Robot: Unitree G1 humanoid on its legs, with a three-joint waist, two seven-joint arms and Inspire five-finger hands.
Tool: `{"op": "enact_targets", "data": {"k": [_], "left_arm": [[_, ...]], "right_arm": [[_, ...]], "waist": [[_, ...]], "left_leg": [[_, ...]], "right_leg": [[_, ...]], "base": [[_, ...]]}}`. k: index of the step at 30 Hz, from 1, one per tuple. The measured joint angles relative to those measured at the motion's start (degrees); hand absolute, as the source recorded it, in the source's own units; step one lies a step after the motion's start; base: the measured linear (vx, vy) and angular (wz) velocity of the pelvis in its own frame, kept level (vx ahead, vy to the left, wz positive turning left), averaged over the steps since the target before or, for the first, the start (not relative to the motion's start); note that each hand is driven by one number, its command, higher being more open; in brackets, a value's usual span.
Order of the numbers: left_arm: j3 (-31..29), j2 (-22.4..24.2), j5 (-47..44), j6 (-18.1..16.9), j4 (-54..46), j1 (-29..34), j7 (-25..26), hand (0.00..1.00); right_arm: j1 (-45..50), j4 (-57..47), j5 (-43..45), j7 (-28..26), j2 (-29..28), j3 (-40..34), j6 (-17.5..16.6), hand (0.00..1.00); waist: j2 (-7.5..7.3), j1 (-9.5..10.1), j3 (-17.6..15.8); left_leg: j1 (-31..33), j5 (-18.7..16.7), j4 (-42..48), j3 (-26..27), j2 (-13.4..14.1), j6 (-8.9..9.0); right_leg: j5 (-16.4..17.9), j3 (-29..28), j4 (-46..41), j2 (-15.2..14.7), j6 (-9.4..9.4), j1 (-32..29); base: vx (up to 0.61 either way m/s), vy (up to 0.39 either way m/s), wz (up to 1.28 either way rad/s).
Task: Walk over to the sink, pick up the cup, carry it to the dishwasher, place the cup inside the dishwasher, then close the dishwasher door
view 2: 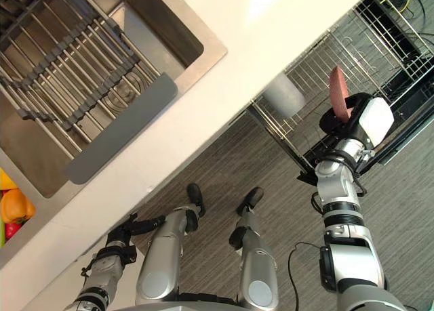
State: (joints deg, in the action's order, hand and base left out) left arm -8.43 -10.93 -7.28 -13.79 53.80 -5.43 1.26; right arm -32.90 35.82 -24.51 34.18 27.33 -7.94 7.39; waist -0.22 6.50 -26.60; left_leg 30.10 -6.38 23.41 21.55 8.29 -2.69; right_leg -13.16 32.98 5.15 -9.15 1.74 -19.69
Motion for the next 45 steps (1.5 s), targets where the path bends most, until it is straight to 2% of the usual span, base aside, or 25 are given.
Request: {"op": "enact_targets", "data": {"k": [10, 16, 20, 21, 24, 27, 29, 34, 37, 40, 45], "left_arm": [[-0.01, -0.82, 0.06, 0.86, -0.03, -0.23, -0.19, 1.0], [-0.21, -0.83, 0.58, 2.33, 0.16, 0.21, 0.92, 1.0], [-2.17, -1.05, 2.87, 3.16, 0.18, 2.6, 2.56, 1.0], [-3.15, -1.23, 3.0, 3.61, 0.19, 3.8, 2.66, 1.0], [-5.56, -1.66, 5.02, 5.94, 0.41, 7.13, 2.67, 1.0], [-7.21, -1.57, 6.81, 8.23, 0.62, 10.26, 2.6, 1.0], [-8.05, -1.32, 8.61, 9.67, 0.67, 13.41, 2.57, 1.0], [-9.37, 0.2, 11.66, 10.19, 1.27, 18.21, 2.44, 1.0], [-10.1, 0.93, 11.81, 9.97, 2.36, 19.9, 2.37, 1.0], [-10.16, 1.1, 11.87, 9.56, 2.78, 21.95, 2.01, 1.0], [-10.06, 3.29, 13.29, 9.31, 2.79, 23.57, 1.33, 1.0]], "right_arm": [[0.35, -1.12, 0.74, 0.05, -0.01, -1.03, -0.02, 1.0], [6.66, -14.14, 0.92, 0.28, -1.52, -5.24, -0.74, 1.0], [12.82, -23.74, 2.57, 0.96, -7.29, -7.81, -2.9, 1.0], [14.6, -24.74, 2.71, 0.84, -8.92, -7.94, -3.52, 1.0], [19.2, -26.44, 3.97, -1.52, -11.91, -9.93, -5.15, 1.0], [22.4, -27.99, 5.39, -4.66, -12.3, -11.89, -6.58, 1.0], [24.94, -29.79, 5.48, -7.08, -12.32, -14.54, -7.96, 1.0], [30.31, -30.41, 8.97, -7.09, -14.14, -21.86, -8.48, 1.0], [32.87, -29.19, 12.87, -5.61, -15.69, -25.71, -7.29, 1.0], [34.85, -25.27, 16.46, -4.19, -17.53, -30.66, -5.44, 1.0], [38.0, -19.17, 23.69, -3.2, -19.0, -35.57, -3.25, 1.0]], "waist": [[0.0, -0.04, 0.0], [-0.07, -0.22, 0.06], [-1.56, -1.11, 1.15], [-2.56, -1.25, 2.06], [-3.9, -2.27, 5.35], [-4.06, -2.85, 8.52], [-3.98, -3.24, 10.72], [-3.84, -3.92, 15.84], [-3.77, -4.64, 17.62], [-3.59, -5.77, 19.62], [-1.38, -6.81, 20.68]], "left_leg": [[-0.02, -0.03, 0.73, 0.4, 0.9, 0.05], [-1.85, -0.19, 0.59, 1.03, 1.3, 0.31], [-5.03, -0.69, -0.11, 1.8, 1.83, 1.11], [-6.4, -0.85, -0.58, 2.53, 1.99, 1.39], [-9.24, -1.4, -1.07, 3.22, 2.64, 2.25], [-11.9, -1.94, -1.24, 4.04, 3.24, 3.02], [-15.4, -2.38, -1.97, 4.87, 3.6, 3.71], [-20.91, -2.53, -4.3, 5.3, 3.12, 4.11], [-23.74, -2.44, -5.71, 5.58, 2.6, 4.34], [-25.84, -2.13, -6.92, 5.71, 2.34, 4.85], [-26.69, -1.99, -7.17, 6.05, 2.51, 5.13]], "right_leg": [[-0.06, -0.55, 0.06, 0.59, -0.16, 0.06], [-0.01, -1.13, -0.02, 0.85, -0.2, 1.45], [1.09, -1.79, 0.07, 1.26, -0.05, 4.02], [1.69, -2.53, 0.07, 1.39, 0.21, 4.72], [2.77, -3.08, -0.06, 2.09, 0.23, 6.89], [3.38, -3.84, -0.19, 2.67, -0.01, 8.75], [3.96, -4.46, -0.2, 3.11, -0.05, 11.35], [5.26, -4.41, 0.08, 3.1, 0.61, 15.77], [6.54, -4.25, 0.1, 2.83, 1.26, 17.87], [7.3, -3.82, 0.09, 2.78, 0.73, 19.5], [7.48, -2.21, 0.05, 2.61, 0.59, 20.23]], "base": [[0.01, 0.075, -0.04], [0.04, 0.068, -0.05], [0.04, 0.064, -0.11], [0.05, 0.047, -0.25], [0.08, 0.028, -0.17], [0.1, 0.016, -0.19], [0.13, 0.042, -0.21], [0.07, 0.066, -0.03], [0.0, 0.067, -0.01], [0.01, 0.045, -0.01], [-0.01, 0.052, -0.04]]}}
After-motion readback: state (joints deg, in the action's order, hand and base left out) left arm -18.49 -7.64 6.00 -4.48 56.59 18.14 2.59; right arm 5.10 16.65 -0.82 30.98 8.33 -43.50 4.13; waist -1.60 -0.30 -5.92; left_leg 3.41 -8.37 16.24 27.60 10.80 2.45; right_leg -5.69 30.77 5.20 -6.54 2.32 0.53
